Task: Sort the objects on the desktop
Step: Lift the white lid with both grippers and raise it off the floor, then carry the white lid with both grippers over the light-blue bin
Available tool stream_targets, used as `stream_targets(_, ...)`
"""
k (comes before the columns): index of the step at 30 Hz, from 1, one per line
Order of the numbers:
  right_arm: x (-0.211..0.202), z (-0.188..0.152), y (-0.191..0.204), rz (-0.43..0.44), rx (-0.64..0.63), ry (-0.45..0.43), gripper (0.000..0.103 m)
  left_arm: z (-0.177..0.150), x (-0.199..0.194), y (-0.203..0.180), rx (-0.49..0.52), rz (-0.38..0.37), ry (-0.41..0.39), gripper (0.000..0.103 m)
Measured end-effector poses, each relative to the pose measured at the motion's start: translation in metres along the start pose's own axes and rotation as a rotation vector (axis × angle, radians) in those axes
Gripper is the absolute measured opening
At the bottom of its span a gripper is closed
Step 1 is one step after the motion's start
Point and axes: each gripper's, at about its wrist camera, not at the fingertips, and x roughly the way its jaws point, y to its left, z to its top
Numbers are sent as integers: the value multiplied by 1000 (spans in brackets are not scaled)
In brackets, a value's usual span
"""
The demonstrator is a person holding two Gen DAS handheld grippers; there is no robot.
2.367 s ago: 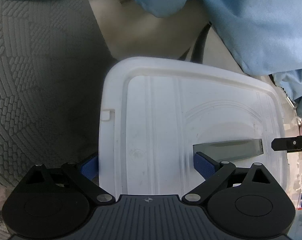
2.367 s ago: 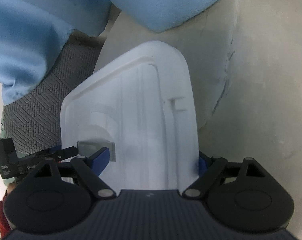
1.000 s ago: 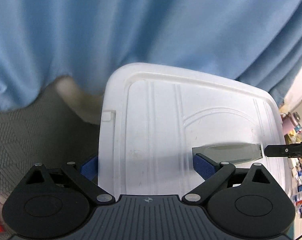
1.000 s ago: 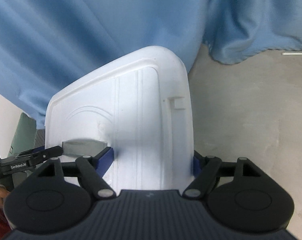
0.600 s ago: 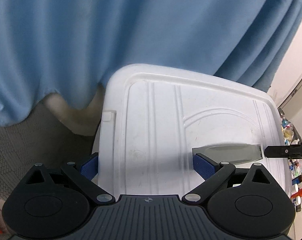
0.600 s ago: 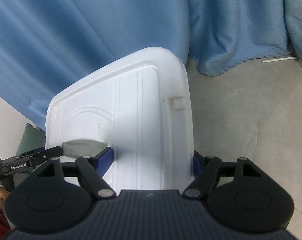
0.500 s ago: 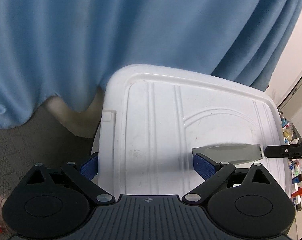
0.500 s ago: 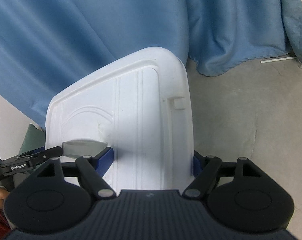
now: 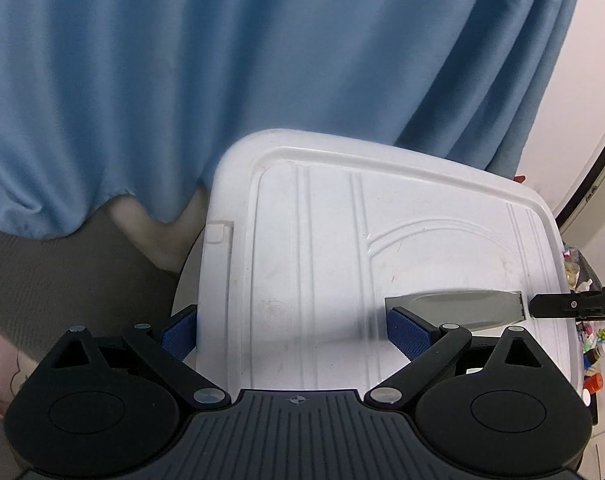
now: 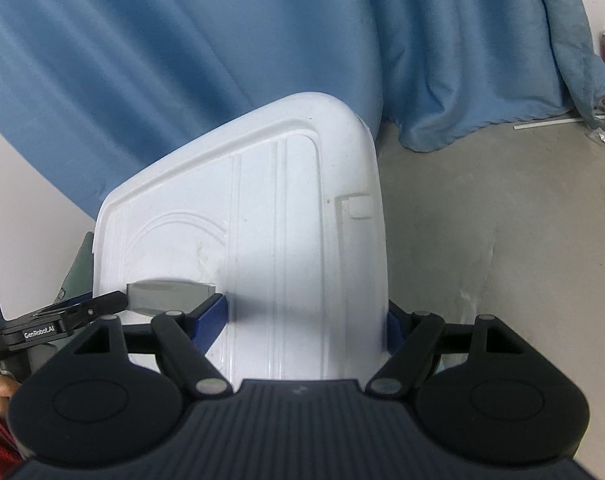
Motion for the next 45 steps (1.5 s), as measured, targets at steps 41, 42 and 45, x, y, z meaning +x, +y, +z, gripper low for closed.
stream_targets(41,-138,-281,19,4,84,14,77,-290,-204,-49,32,-15,26,98)
stream_targets(42,-144,-291,23,2,83,19,77,-300,-208,-48,30,-15,30,98)
stream_targets(45,-153,-319,28,-1,81,39,77,-333,-222,-45,14,-16,46,98)
